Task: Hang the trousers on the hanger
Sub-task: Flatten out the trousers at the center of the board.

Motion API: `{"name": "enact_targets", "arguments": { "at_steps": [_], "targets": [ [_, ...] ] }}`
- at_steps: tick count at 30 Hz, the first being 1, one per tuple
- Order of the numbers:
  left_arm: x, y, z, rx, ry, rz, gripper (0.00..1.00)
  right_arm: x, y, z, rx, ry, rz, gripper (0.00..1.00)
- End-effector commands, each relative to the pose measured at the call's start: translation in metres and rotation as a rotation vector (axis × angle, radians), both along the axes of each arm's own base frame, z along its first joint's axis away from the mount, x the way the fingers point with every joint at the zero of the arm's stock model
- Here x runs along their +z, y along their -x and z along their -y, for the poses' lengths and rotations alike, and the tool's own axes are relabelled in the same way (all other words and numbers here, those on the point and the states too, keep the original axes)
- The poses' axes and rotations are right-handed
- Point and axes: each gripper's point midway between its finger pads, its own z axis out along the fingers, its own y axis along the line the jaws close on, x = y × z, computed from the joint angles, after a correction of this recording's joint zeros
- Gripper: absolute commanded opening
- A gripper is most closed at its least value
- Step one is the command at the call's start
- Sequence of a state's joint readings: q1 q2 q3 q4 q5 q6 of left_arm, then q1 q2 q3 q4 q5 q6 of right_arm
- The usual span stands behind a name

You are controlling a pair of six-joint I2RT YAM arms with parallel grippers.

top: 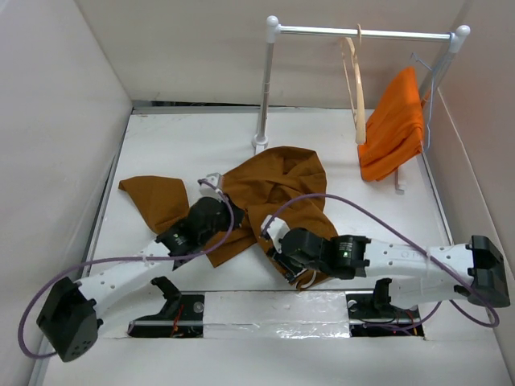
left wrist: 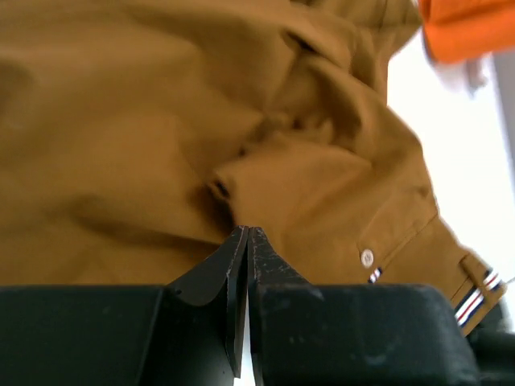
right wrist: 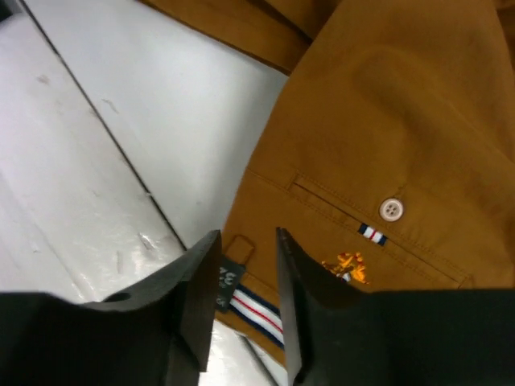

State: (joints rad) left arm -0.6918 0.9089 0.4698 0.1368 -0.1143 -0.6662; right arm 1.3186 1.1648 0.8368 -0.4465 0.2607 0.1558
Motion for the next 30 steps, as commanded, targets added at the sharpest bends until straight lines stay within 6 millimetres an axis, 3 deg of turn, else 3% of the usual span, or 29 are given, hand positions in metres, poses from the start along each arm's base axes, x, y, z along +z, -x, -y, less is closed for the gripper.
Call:
{"name": "enact_targets", "arguments": {
  "at_steps": [1,3,4,6,8,12,17,20,30],
  "targets": [
    [0.038,-0.016,-0.008,0.200,-0.087,0.120,0.00,0.002,0.000,-0.006,-0.058,-0.007,0.034,0.50],
    [0.036,-0.009,-0.015,0.254,-0.051,0.107,0.04,-0.009,0.008,-0.012,-0.050,0.008,0.017,0.64],
    [0.033,-0.005,-0.016,0.248,-0.030,0.104,0.08,-0.015,0.010,-0.013,-0.051,0.021,0.016,0.66],
    [0.017,0.009,-0.017,0.209,0.007,0.071,0.20,-0.029,0.015,-0.017,-0.061,0.050,0.021,0.71],
    [-0.006,0.024,-0.017,0.179,-0.004,0.018,0.30,-0.036,0.005,-0.013,-0.148,0.069,0.067,0.77],
    [-0.051,0.049,-0.031,0.216,-0.094,-0.109,0.35,-0.048,0.002,-0.011,-0.214,0.117,0.095,0.77],
    [-0.069,0.069,-0.032,0.255,-0.091,-0.178,0.46,-0.074,-0.006,-0.002,-0.339,0.236,0.129,0.74],
    [-0.081,0.072,-0.037,0.273,-0.114,-0.212,0.49,-0.078,-0.006,-0.001,-0.395,0.264,0.170,0.67],
    [-0.101,0.072,-0.036,0.289,-0.166,-0.245,0.59,-0.050,-0.013,0.015,-0.497,0.243,0.243,0.13]
  ]
}}
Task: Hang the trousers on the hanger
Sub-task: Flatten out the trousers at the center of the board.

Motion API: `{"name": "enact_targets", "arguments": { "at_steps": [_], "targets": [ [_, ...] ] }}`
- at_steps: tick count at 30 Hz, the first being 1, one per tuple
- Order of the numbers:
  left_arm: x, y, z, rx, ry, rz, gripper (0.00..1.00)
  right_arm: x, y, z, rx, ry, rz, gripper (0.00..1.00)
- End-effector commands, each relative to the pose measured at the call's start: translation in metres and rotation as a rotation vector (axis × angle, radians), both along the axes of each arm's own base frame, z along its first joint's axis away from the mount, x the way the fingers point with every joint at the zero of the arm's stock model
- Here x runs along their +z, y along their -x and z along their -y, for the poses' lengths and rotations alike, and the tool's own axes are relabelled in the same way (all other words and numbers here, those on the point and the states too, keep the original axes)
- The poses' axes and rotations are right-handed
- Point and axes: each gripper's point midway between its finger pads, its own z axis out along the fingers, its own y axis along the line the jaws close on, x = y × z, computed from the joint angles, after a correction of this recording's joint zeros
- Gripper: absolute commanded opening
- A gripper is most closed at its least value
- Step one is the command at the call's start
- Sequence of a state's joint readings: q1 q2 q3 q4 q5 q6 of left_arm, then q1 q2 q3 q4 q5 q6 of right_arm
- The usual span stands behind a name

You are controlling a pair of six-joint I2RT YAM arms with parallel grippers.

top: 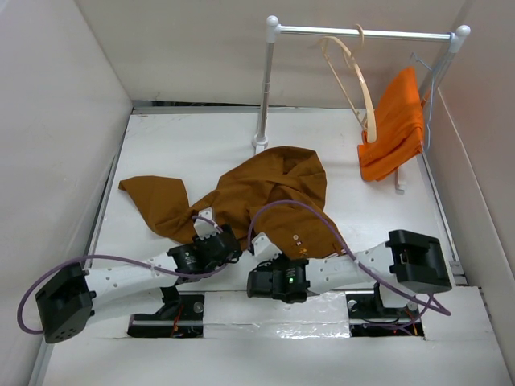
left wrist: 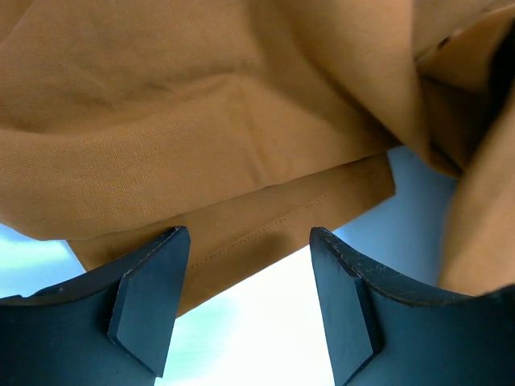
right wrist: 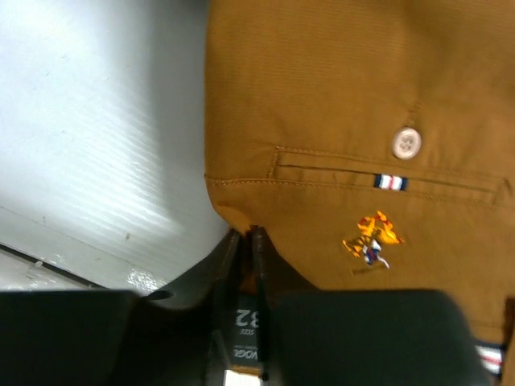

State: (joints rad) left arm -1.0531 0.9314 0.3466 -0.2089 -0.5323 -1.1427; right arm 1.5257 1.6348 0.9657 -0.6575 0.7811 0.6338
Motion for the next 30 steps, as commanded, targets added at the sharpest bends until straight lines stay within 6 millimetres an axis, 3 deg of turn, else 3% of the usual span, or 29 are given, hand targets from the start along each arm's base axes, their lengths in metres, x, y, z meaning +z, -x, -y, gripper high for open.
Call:
{"name": "enact_targets", "arguments": {
  "at_steps": [1,5,7,9,12,16,18,20,21,24,25,30],
  "targets": [
    [-0.002,-0.005,-0.002,0.043,0.005,0.018,0.59,0.039,-0.011,0.003,-0.069,-0.099,0.092,0.11],
    [-0.008,-0.006,0.003,0.028,-0.009,0.012,0.59,0.068,-0.016,0.018,-0.103,-0.152,0.128,0.05],
    [-0.007,-0.009,0.005,0.032,-0.018,0.017,0.55,0.080,-0.021,0.030,-0.124,-0.157,0.152,0.02],
    [-0.009,-0.013,0.006,0.035,-0.044,0.021,0.29,0.095,-0.028,0.048,-0.165,-0.196,0.167,0.01],
    [-0.005,-0.018,0.003,0.053,-0.089,0.030,0.02,0.117,-0.048,0.074,-0.260,-0.296,0.187,0.00],
    [0.005,-0.021,-0.004,0.082,-0.109,0.054,0.00,0.139,-0.079,0.117,-0.389,-0.437,0.243,0.00],
    [0.018,-0.022,-0.010,0.093,-0.099,0.079,0.00,0.154,-0.101,0.144,-0.480,-0.497,0.303,0.00],
    [0.031,-0.022,-0.014,0.105,-0.063,0.113,0.00,0.168,-0.108,0.166,-0.506,-0.570,0.338,0.00],
    [0.035,-0.022,-0.020,0.113,-0.070,0.122,0.00,0.177,-0.121,0.188,-0.568,-0.580,0.391,0.00],
    [0.059,-0.023,-0.024,0.118,-0.014,0.175,0.00,0.197,-0.131,0.213,-0.588,-0.627,0.450,0.00],
    [0.065,-0.024,-0.025,0.117,-0.008,0.191,0.00,0.202,-0.136,0.231,-0.636,-0.627,0.475,0.00],
    [0.111,-0.030,-0.036,0.170,0.058,0.287,0.00,0.230,-0.143,0.257,-0.671,-0.652,0.532,0.00]
  ]
}}
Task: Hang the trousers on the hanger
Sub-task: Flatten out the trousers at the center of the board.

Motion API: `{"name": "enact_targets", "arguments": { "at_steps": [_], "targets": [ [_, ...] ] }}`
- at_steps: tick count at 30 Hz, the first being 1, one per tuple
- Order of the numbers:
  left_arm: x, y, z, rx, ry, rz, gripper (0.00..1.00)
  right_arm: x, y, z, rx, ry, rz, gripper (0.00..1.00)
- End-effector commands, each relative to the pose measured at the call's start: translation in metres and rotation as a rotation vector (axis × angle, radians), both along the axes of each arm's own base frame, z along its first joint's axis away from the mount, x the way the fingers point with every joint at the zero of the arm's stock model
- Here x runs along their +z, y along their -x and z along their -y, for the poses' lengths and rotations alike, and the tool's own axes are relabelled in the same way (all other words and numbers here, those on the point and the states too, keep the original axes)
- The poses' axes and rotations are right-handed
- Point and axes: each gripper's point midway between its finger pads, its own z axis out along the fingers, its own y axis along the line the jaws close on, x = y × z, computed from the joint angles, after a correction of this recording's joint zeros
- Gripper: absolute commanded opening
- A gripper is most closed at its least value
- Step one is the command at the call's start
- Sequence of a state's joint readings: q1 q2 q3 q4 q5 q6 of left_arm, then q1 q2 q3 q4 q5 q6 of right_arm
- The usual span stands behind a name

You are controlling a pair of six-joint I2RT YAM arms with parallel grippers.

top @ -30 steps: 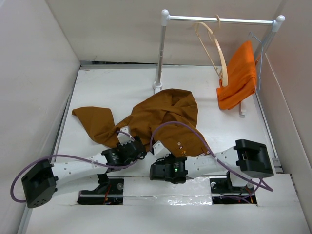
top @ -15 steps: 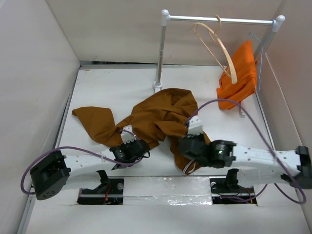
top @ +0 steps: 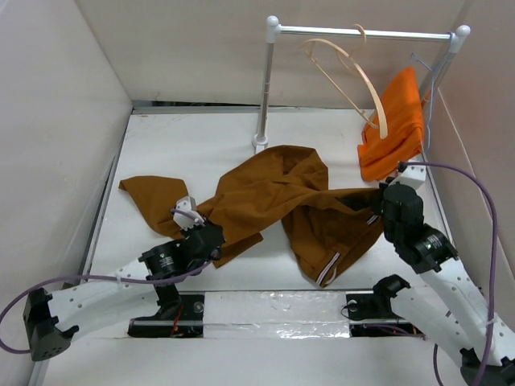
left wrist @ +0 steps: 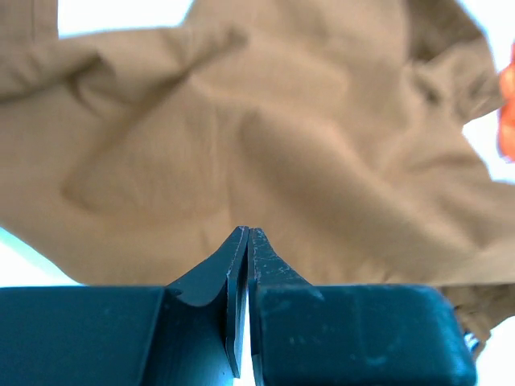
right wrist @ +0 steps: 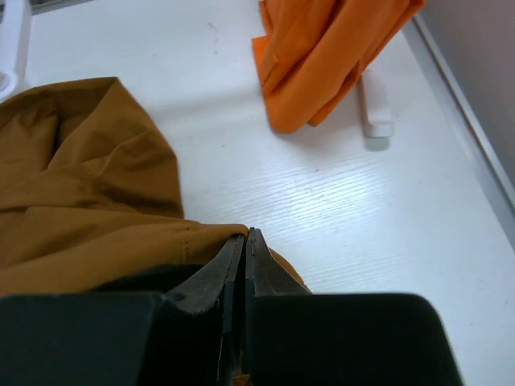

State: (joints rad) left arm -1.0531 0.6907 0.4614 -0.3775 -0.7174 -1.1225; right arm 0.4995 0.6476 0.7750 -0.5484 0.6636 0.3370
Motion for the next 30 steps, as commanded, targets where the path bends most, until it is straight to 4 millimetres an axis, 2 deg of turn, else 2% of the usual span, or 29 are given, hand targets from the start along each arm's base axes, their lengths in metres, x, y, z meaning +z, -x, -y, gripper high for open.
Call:
{"name": "enact_targets", "arguments": {
  "at_steps": [1,2,5,6,8,9,10,12,14,15,17,18,19,20,21,24,26,27,30],
  "targets": [
    [0.034,-0.008,-0.016,0.069,-0.010,0.082,0.00,0.047,-0.015,0.008,0.005,-0.013,0.128,0.00],
    [0.039,-0.010,-0.015,0.070,-0.010,0.096,0.00,0.046,-0.020,0.018,-0.035,-0.013,0.127,0.00],
    [0.061,-0.025,-0.005,0.055,-0.023,0.143,0.00,0.036,-0.040,0.028,-0.067,-0.046,0.103,0.00],
    [0.083,-0.031,0.005,0.028,-0.020,0.181,0.00,0.037,-0.047,0.030,-0.084,-0.059,0.115,0.00],
    [0.096,-0.042,0.010,0.039,-0.058,0.205,0.00,0.039,-0.050,0.038,-0.120,-0.076,0.136,0.00],
    [0.116,-0.050,0.020,0.039,-0.024,0.248,0.00,0.048,-0.053,0.046,-0.146,-0.087,0.180,0.00],
    [0.119,-0.057,0.020,0.018,-0.069,0.254,0.00,0.054,-0.052,0.049,-0.148,-0.084,0.210,0.00],
    [0.116,-0.061,0.044,-0.070,-0.067,0.218,0.00,0.060,-0.052,0.058,-0.166,-0.069,0.233,0.00],
    [0.097,-0.058,0.055,-0.089,-0.061,0.180,0.01,0.058,-0.054,0.068,-0.202,-0.052,0.213,0.00],
    [0.073,-0.054,0.055,-0.099,-0.068,0.141,0.08,0.051,-0.052,0.071,-0.214,-0.046,0.181,0.00],
    [0.050,-0.045,0.052,-0.067,-0.009,0.082,0.26,0.047,-0.053,0.077,-0.219,-0.054,0.179,0.00],
    [0.026,-0.038,0.041,-0.044,-0.021,0.041,0.30,0.043,-0.056,0.077,-0.210,-0.065,0.193,0.00],
    [0.010,-0.029,0.025,0.030,0.022,0.001,0.40,0.042,-0.057,0.073,-0.184,-0.086,0.206,0.00],
    [0.011,-0.026,0.021,0.065,0.070,-0.014,0.44,0.043,-0.056,0.071,-0.174,-0.090,0.211,0.00],
    [-0.008,-0.018,0.000,0.123,0.037,-0.054,0.46,0.041,-0.057,0.069,-0.166,-0.098,0.215,0.00],
    [-0.028,0.001,-0.029,0.244,0.122,-0.118,0.46,0.037,-0.057,0.062,-0.130,-0.126,0.220,0.00],
    [-0.033,0.009,-0.039,0.290,0.174,-0.140,0.43,0.031,-0.056,0.058,-0.110,-0.133,0.208,0.00],
    [-0.045,0.015,-0.045,0.311,0.177,-0.177,0.42,0.029,-0.053,0.058,-0.111,-0.133,0.205,0.00],
    [-0.058,0.024,-0.039,0.284,0.198,-0.254,0.43,0.023,-0.050,0.059,-0.111,-0.115,0.201,0.00]
  ]
}}
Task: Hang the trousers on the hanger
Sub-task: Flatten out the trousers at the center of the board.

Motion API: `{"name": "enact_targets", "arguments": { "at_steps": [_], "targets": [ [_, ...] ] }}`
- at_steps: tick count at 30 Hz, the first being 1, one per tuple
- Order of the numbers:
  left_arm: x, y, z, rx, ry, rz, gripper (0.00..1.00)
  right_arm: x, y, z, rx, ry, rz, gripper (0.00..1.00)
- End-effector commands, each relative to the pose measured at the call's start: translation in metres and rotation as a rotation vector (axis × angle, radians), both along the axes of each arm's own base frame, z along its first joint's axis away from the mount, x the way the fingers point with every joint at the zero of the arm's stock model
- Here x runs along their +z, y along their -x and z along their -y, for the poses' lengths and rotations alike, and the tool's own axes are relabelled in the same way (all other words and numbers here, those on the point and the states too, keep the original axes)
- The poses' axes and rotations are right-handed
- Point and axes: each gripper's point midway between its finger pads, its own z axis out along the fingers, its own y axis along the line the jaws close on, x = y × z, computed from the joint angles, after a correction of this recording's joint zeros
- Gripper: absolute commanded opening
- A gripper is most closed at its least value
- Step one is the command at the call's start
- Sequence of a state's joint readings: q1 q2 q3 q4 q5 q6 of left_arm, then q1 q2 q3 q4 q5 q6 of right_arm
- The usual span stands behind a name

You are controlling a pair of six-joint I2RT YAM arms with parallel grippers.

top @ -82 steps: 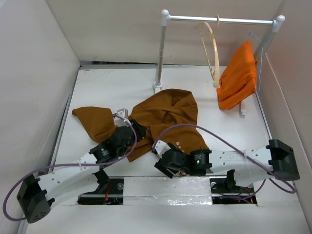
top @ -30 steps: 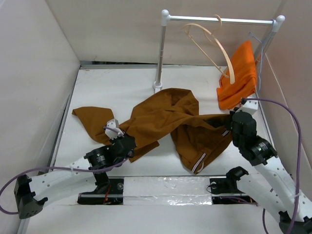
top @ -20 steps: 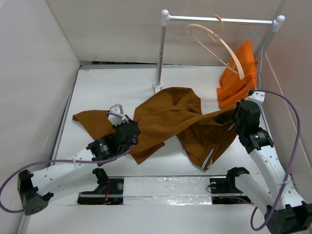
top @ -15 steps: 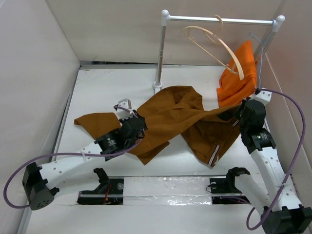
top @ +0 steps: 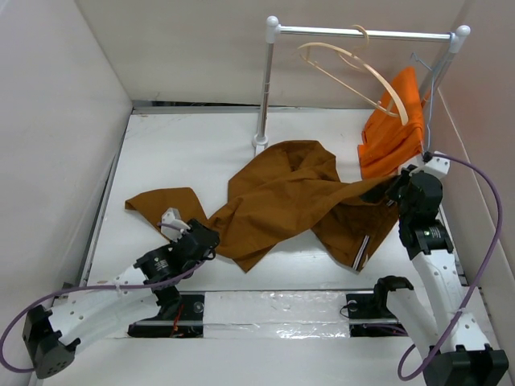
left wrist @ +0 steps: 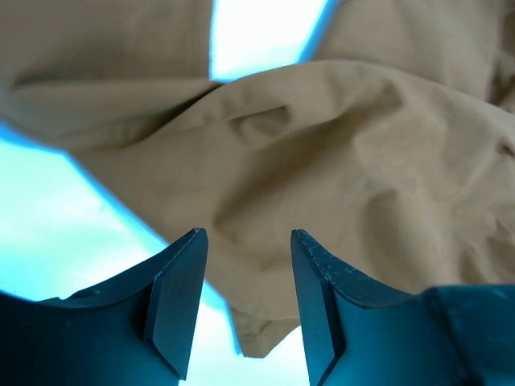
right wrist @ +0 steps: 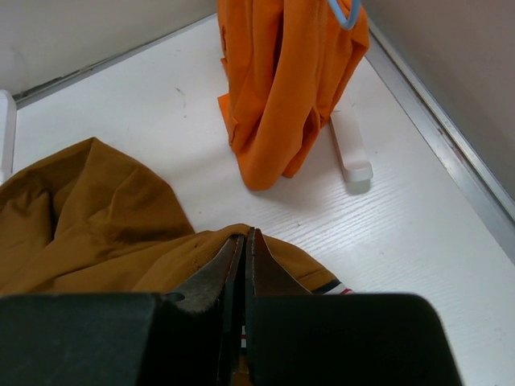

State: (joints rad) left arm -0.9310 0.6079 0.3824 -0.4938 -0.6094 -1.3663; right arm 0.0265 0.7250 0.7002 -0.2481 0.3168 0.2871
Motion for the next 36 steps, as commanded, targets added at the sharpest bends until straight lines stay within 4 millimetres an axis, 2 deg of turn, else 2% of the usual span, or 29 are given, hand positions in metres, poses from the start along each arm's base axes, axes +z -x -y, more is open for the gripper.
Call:
{"name": "enact_targets", "arguments": {
  "at_steps": [1,3,5,9,14,16,17,18,19,21,22,23,24,26,27,29,30,33,34,35,36],
  "targets": [
    [-0.027,0.017,-0.010,0.097,0.055,-0.133,0.43,0.023,-0.003,-0.002,0.018,-0.002,0.105,0.00],
    [-0.038,0.021,-0.006,0.085,0.041,-0.181,0.42,0.025,-0.001,-0.005,0.034,-0.007,0.109,0.00],
    [-0.048,0.023,-0.007,0.099,0.002,-0.221,0.42,0.030,-0.001,-0.017,0.075,-0.004,0.126,0.00],
    [-0.059,0.021,-0.009,0.123,-0.065,-0.285,0.43,0.035,0.000,-0.028,0.113,0.022,0.132,0.00],
    [-0.063,0.019,-0.013,0.153,-0.099,-0.302,0.46,0.038,0.001,-0.037,0.139,0.037,0.139,0.00],
    [-0.060,0.002,-0.032,0.228,-0.133,-0.254,0.39,0.036,-0.001,-0.040,0.146,0.034,0.143,0.00],
    [-0.056,-0.006,-0.038,0.238,-0.138,-0.235,0.15,0.036,-0.002,-0.043,0.159,0.037,0.144,0.00],
    [-0.045,-0.017,-0.041,0.250,-0.134,-0.202,0.03,0.035,-0.002,-0.046,0.171,0.043,0.134,0.00],
    [-0.036,-0.025,-0.054,0.269,-0.159,-0.187,0.00,0.033,-0.004,-0.046,0.172,0.046,0.120,0.00],
    [0.022,-0.045,-0.056,0.282,-0.127,-0.036,0.00,0.037,-0.003,-0.048,0.187,0.051,0.106,0.00],
    [0.039,-0.042,-0.065,0.269,-0.177,-0.014,0.00,0.040,-0.002,-0.049,0.197,0.052,0.109,0.00],
    [0.072,-0.043,-0.070,0.273,-0.157,0.068,0.00,0.048,-0.001,-0.054,0.224,0.050,0.122,0.00],
    [0.115,-0.044,-0.081,0.297,-0.163,0.147,0.00,0.047,0.002,-0.056,0.244,0.052,0.103,0.00],
    [0.156,-0.036,-0.096,0.305,-0.198,0.216,0.00,0.055,0.013,-0.069,0.321,0.043,0.113,0.00],
    [0.195,-0.032,-0.107,0.342,-0.179,0.287,0.00,0.056,0.020,-0.075,0.357,0.050,0.103,0.00],
    [0.219,-0.022,-0.123,0.363,-0.228,0.301,0.00,0.065,0.041,-0.089,0.448,0.051,0.130,0.00],
    [0.243,-0.018,-0.131,0.388,-0.216,0.345,0.00,0.066,0.052,-0.093,0.483,0.058,0.116,0.00],
    [0.276,-0.017,-0.136,0.381,-0.231,0.430,0.00,0.077,0.090,-0.112,0.635,0.060,0.114,0.00],
    [0.296,-0.019,-0.136,0.393,-0.196,0.487,0.00,0.103,0.103,-0.115,0.675,0.062,0.162,0.00],
    [0.305,-0.023,-0.134,0.385,-0.204,0.503,0.00,0.113,0.121,-0.131,0.796,0.058,0.172,0.00],
    [0.318,-0.025,-0.132,0.358,-0.229,0.527,0.00,0.115,0.132,-0.134,0.855,0.075,0.139,0.00]
  ]
}}
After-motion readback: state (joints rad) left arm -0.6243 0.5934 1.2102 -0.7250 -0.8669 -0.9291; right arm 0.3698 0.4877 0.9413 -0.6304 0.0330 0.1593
